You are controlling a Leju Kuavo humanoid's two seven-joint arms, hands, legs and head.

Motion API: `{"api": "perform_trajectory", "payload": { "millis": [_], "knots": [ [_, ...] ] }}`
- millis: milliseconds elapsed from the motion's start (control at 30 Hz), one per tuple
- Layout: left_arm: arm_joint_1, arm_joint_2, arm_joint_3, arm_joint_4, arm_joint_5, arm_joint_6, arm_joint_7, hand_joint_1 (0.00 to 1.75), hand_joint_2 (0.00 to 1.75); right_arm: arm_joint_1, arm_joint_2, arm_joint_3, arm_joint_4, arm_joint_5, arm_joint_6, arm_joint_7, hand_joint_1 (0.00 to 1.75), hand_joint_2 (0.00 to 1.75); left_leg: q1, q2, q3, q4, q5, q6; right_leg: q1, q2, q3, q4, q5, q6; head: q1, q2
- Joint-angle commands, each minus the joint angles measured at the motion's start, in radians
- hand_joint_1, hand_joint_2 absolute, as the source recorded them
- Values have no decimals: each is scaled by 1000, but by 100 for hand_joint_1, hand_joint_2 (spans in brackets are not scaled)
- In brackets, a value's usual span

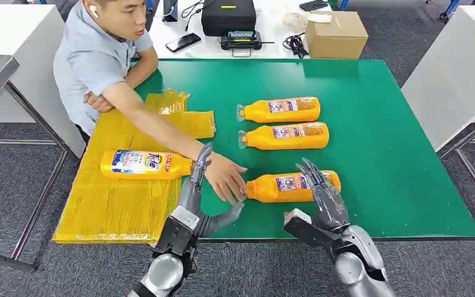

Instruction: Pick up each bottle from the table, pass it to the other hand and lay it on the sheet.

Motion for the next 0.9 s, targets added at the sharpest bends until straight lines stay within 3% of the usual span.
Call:
{"api": "perform_trajectory", "payload": {
  "millis": [33, 233, 667, 767, 900],
  "knots": [
    [-8, 32, -4, 7, -9, -5, 12, 0, 175, -21, -77, 58, 34, 23, 32, 39, 0, 175, 2, 3, 5, 0, -2, -3, 2, 2, 5, -1, -1, -3, 0, 0],
    [-9, 26, -8, 7, -29, -30, 34, 0, 175, -49, -139, 70, 95, 115, -1, 94, 0, 175, 1, 1, 4, 0, -2, -2, 2, 1, 4, -1, -1, -2, 0, 0],
    [-10, 29, -16, 8, -24, -36, 32, 0, 175, -72, -141, 68, 125, 140, -15, 116, 0, 175, 1, 2, 3, -1, -1, -2, 1, 1, 3, -1, 0, -2, 0, 0],
    [-20, 30, -37, 16, -17, -41, 29, 0, 175, -135, -137, 85, 201, 224, -78, 118, 0, 175, 2, 4, 4, 0, -2, -2, 2, 3, 4, -1, 0, -3, 0, 0],
    [-43, 24, -56, 41, 4, -41, 22, 0, 175, -229, -128, 137, 291, 255, -74, 122, 0, 175, 2, 6, 4, 1, -2, -2, 2, 5, 4, -1, 0, -3, 0, 0]
  ]
}}
